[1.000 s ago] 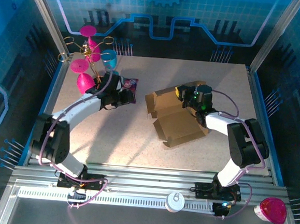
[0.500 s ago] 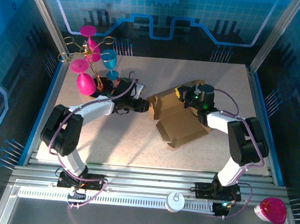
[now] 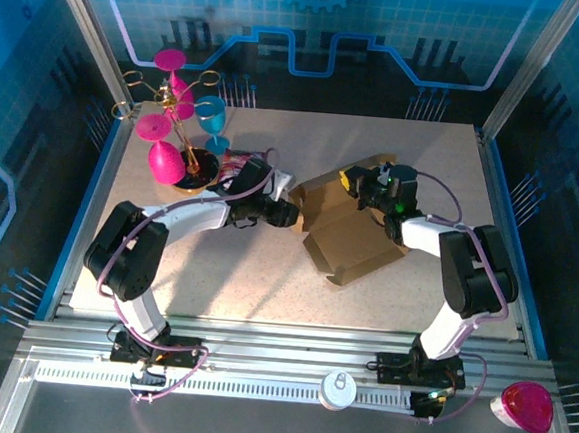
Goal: Fold the paper box
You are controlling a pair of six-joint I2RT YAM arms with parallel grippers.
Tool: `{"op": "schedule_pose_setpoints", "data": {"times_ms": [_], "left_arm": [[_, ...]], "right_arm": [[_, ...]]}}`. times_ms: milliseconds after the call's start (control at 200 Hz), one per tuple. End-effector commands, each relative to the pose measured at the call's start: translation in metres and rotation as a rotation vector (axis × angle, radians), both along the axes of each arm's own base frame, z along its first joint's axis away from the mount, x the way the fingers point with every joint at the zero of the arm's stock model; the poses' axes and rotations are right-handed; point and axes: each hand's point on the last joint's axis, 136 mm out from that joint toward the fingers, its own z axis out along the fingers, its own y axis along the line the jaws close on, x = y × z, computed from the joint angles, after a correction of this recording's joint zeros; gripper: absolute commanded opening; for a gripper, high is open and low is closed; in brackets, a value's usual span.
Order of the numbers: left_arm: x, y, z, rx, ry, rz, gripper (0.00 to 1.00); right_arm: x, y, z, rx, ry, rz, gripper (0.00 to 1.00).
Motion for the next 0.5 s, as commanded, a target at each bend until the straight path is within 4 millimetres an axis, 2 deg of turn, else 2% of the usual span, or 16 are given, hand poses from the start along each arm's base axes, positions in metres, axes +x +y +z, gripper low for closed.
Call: {"op": "schedule_pose_setpoints", "data": {"times_ms": [0, 140, 495], "left_arm": [[-0.001, -0.009, 0.009, -0.007, -0.057, -0.035, 0.43], [-0.001, -0.018, 0.010, -0.007, -0.066, -0.051, 0.42], [-0.005, -0.034, 0.013, 0.000, -0.100, -0.063, 0.40]], "right_arm": [[0.004, -0.001, 0.001, 0.013, -0.022, 0.013, 0.00], [0.006, -0.001, 0.001, 0.017, -0.020, 0.011, 0.00], [0.005, 0.002, 0.016, 0.022, -0.091, 0.051, 0.00]]}}
